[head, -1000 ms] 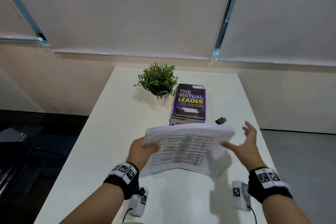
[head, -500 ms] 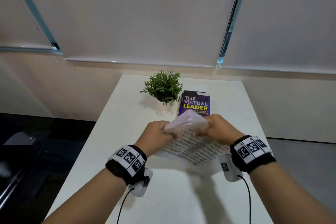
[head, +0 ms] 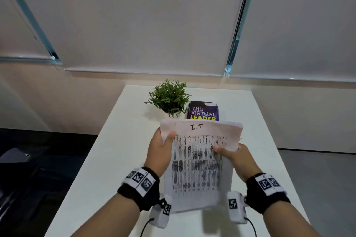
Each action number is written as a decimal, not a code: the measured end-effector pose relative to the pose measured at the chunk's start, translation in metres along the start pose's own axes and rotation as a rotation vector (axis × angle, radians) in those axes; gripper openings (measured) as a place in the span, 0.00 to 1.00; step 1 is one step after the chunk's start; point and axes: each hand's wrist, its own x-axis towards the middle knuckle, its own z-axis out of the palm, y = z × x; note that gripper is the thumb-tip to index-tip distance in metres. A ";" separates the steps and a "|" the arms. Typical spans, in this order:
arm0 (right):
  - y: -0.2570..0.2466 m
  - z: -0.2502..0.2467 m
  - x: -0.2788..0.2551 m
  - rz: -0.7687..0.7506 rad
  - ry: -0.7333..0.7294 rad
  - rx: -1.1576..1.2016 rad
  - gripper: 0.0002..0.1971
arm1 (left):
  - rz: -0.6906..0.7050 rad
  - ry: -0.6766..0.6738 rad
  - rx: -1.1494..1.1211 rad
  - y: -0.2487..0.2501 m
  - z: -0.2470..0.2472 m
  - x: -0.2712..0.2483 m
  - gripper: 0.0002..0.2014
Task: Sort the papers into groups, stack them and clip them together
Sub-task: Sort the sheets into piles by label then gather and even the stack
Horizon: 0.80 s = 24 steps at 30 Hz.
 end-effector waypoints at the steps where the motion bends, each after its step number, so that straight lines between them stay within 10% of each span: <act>1: 0.002 0.001 0.000 -0.008 0.012 0.016 0.11 | 0.044 0.037 0.011 0.002 0.003 -0.003 0.09; 6: 0.014 0.005 -0.007 -0.122 0.056 -0.058 0.14 | 0.191 0.087 0.110 -0.009 0.003 -0.022 0.04; 24: 0.007 -0.008 0.016 0.047 -0.110 -0.182 0.18 | 0.072 -0.052 0.114 -0.019 -0.010 0.008 0.07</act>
